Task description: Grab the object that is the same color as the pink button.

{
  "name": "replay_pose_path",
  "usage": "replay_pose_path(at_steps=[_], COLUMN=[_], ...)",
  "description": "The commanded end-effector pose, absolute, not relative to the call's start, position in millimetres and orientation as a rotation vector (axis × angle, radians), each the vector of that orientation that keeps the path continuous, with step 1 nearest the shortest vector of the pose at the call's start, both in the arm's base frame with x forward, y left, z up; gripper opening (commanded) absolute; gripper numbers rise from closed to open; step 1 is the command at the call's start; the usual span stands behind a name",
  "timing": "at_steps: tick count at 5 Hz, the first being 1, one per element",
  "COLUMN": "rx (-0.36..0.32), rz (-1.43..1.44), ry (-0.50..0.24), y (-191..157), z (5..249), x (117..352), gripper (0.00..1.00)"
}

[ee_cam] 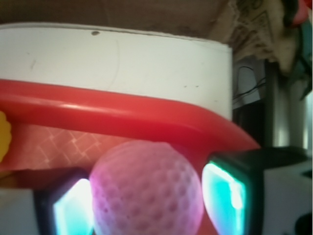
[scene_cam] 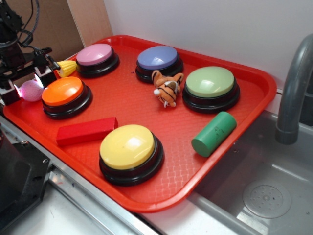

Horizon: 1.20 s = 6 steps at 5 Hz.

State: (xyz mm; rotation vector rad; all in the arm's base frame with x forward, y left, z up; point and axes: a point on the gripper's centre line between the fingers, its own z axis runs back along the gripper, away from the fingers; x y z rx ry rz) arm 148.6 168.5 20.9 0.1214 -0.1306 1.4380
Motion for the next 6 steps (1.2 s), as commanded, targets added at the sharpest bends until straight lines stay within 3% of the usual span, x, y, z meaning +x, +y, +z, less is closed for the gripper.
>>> replay_pose_path(at_steps=[1, 2, 3, 4, 5, 6], rx=[0.115, 0.121, 0.118, 0.071, 0.036, -0.031], rz=[1.430, 1.359, 1.204, 1.043, 0.920, 0.719], ry=[-0.150, -0.173, -0.177, -0.225, -0.212, -0.205], y=[163.4, 161.9, 153.8, 135.8, 119.3, 78.2], z=[20.6, 32.6, 68.2, 107.8, 129.5, 153.7], x=[140.8, 141.2, 149.7, 162.4, 171.9, 188.3], gripper=[0.00, 0.00, 0.00, 0.00, 0.00, 0.00])
